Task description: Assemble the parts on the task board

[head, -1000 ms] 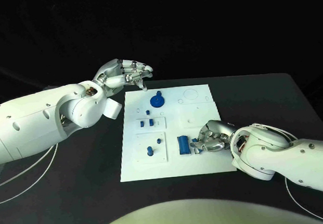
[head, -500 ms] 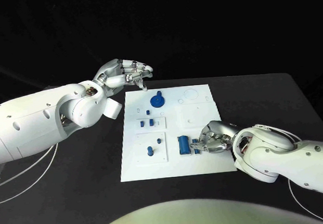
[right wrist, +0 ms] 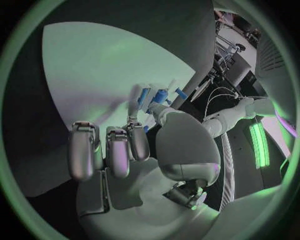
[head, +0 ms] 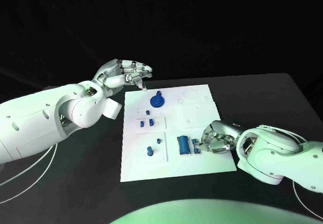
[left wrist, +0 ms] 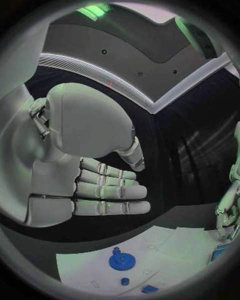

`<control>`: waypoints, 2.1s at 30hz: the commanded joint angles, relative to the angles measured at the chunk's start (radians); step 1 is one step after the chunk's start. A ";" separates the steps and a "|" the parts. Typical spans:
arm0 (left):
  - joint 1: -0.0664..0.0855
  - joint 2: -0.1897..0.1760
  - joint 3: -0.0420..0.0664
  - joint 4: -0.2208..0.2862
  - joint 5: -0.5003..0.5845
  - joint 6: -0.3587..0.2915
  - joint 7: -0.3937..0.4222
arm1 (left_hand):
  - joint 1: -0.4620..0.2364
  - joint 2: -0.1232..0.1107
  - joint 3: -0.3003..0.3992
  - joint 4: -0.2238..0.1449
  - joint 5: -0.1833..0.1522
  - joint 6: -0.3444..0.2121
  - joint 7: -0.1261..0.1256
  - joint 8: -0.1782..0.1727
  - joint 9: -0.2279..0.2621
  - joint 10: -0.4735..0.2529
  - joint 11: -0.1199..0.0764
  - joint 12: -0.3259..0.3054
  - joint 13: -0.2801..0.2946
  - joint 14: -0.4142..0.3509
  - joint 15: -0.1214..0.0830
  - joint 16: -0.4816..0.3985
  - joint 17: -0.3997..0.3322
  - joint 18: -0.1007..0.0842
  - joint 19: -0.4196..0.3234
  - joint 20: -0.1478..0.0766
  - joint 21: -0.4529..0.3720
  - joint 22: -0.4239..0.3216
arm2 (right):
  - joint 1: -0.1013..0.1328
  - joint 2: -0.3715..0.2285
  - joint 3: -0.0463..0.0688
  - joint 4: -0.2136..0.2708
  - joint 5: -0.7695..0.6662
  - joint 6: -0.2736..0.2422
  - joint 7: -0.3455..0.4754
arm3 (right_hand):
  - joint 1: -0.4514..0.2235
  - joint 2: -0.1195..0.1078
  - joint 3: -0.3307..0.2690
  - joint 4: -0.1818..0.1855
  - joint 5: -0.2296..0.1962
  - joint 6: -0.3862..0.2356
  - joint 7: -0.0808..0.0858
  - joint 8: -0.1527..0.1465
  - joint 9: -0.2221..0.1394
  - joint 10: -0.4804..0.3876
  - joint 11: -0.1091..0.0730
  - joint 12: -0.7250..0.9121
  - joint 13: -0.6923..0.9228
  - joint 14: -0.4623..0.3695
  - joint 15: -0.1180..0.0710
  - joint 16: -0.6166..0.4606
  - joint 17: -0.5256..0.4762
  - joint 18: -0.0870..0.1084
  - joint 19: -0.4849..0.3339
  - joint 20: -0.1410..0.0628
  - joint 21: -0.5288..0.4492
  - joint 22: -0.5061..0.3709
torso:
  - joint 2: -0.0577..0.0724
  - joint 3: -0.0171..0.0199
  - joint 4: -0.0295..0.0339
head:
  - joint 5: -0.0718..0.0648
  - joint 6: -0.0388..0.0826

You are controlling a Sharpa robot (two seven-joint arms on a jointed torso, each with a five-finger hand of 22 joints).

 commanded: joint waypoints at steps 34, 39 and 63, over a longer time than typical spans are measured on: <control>0.000 0.002 0.000 -0.001 -0.002 0.016 0.010 | -0.004 0.004 0.002 -0.007 0.006 -0.005 -0.001 -0.005 0.002 -0.007 -0.001 -0.004 -0.002 -0.006 -0.002 0.000 0.001 0.013 0.002 0.006 -0.005 -0.001 | -0.011 0.009 0.001 -0.026 -0.008 -0.065 0.089 | 0.086 -0.019 0.010 -0.065 -0.058 0.001 0.000 0.002 -0.009 0.000 -0.006 0.001 0.106 0.100 -0.008 0.002 0.246 -0.013 0.076 -0.005 -0.006 0.191 | -0.004 -0.0019 0.0004 | 0.000 0.000; 0.000 0.002 0.000 -0.007 -0.002 0.014 0.014 | -0.003 0.004 0.002 -0.008 0.006 -0.004 -0.001 -0.006 0.002 -0.007 -0.001 -0.004 -0.002 -0.006 -0.002 -0.001 0.001 0.013 0.002 0.006 -0.004 -0.001 | 0.000 0.000 0.003 -0.024 0.083 -0.133 0.203 | 0.078 -0.018 0.008 -0.060 -0.057 -0.005 0.002 -0.002 -0.011 -0.008 -0.004 -0.011 0.096 0.098 -0.006 -0.004 0.236 -0.009 0.073 -0.004 -0.025 0.183 | -0.008 -0.0039 -0.0009 | 0.000 0.000; -0.060 0.068 -0.003 -0.135 0.116 -0.019 0.124 | -0.037 -0.010 0.063 0.024 0.001 -0.040 -0.001 -0.053 -0.011 0.050 0.028 -0.210 -0.073 -0.136 0.068 -0.503 -0.142 0.011 -0.109 0.091 -0.361 -0.224 | 0.048 0.132 0.034 -0.469 1.203 -0.068 0.872 | 0.204 0.024 0.241 -0.237 -0.028 -0.191 0.118 -0.160 -0.156 -0.571 0.113 -0.888 -0.692 -0.417 0.121 -0.785 -0.537 0.134 -0.337 0.101 -1.165 -0.410 | -0.082 -0.0074 -0.0043 | -0.016 0.106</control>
